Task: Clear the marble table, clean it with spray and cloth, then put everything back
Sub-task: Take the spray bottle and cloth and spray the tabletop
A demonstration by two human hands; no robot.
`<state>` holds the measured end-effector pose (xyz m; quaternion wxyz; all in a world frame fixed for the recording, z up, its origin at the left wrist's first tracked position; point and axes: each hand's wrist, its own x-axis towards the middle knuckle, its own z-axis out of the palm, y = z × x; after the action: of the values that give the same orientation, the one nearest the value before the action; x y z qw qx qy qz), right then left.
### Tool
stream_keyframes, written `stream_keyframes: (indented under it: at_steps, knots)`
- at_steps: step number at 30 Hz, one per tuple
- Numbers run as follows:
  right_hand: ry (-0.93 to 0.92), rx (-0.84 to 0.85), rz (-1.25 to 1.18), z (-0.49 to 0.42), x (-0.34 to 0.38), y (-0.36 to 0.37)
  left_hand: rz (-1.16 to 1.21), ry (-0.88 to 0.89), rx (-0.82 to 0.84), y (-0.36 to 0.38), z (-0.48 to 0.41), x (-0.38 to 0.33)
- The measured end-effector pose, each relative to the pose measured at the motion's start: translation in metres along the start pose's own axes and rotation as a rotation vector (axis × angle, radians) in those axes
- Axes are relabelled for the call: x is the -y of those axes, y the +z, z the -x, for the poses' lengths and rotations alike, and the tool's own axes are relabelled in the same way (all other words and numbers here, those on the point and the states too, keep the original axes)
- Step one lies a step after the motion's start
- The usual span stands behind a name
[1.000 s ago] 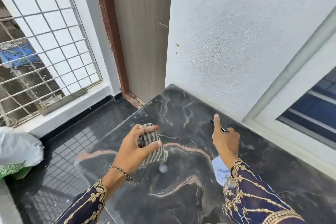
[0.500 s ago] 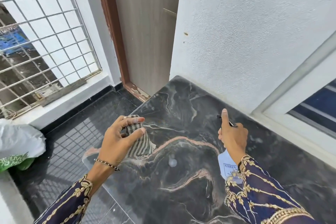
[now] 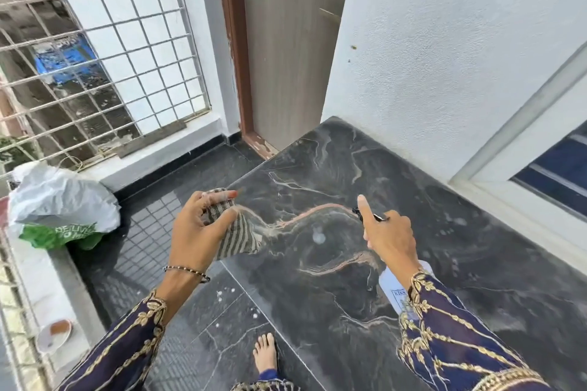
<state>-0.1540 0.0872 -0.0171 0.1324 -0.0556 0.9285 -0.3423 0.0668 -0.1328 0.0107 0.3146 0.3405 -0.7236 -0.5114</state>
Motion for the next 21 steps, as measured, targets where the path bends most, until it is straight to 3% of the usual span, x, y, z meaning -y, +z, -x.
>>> stream_keyframes:
  at_steps: [6,10,12,18,21]
  knots:
    - [-0.089,0.138,-0.038,0.026,-0.005,0.005,-0.041,-0.024,-0.083,-0.023,0.037,0.006]
    - [-0.118,0.096,0.012,0.052,-0.008,0.009,-0.102,-0.038,-0.103,-0.035,0.061,0.007]
    - [-0.118,0.038,0.063,0.062,-0.01,0.012,-0.115,-0.034,-0.103,-0.039,0.07,0.006]
    - [-0.04,0.226,-0.047,0.083,-0.033,0.0,-0.138,-0.023,-0.061,-0.036,0.086,0.0]
    - [-0.026,0.183,-0.041,0.093,-0.051,-0.012,-0.164,0.007,-0.044,-0.026,0.09,-0.006]
